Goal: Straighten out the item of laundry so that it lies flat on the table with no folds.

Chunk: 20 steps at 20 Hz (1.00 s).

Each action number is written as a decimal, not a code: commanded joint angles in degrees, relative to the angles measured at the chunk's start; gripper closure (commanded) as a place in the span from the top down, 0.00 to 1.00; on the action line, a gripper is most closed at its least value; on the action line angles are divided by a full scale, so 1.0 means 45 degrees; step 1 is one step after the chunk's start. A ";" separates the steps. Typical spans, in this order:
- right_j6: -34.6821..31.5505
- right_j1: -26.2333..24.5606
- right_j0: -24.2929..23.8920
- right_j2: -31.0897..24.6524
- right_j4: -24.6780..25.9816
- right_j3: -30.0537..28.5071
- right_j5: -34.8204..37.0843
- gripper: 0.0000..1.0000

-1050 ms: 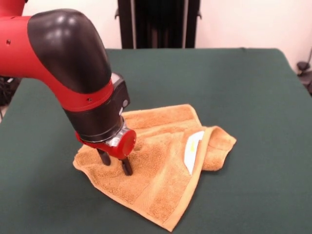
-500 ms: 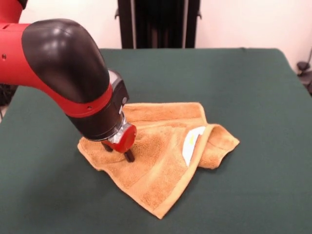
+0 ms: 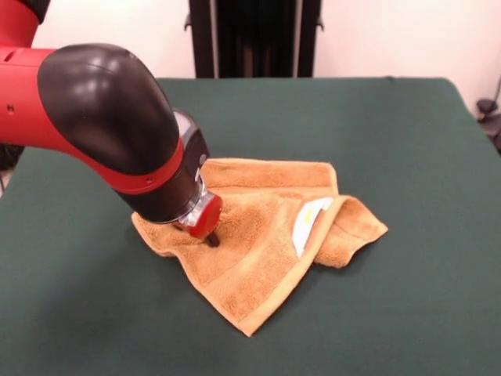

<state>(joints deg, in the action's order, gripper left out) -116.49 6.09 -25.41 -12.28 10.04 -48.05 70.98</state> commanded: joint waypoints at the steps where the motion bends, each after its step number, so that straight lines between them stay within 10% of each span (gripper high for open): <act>1: 0.0816 -0.0705 0.0812 0.0045 0.0583 -0.0989 0.2032 1.00; 20: 0.1104 0.1632 0.0160 0.0629 0.1270 -0.6327 -0.0273 1.00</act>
<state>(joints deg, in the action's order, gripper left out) -116.49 11.95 -25.82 -8.68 12.93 -62.79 73.89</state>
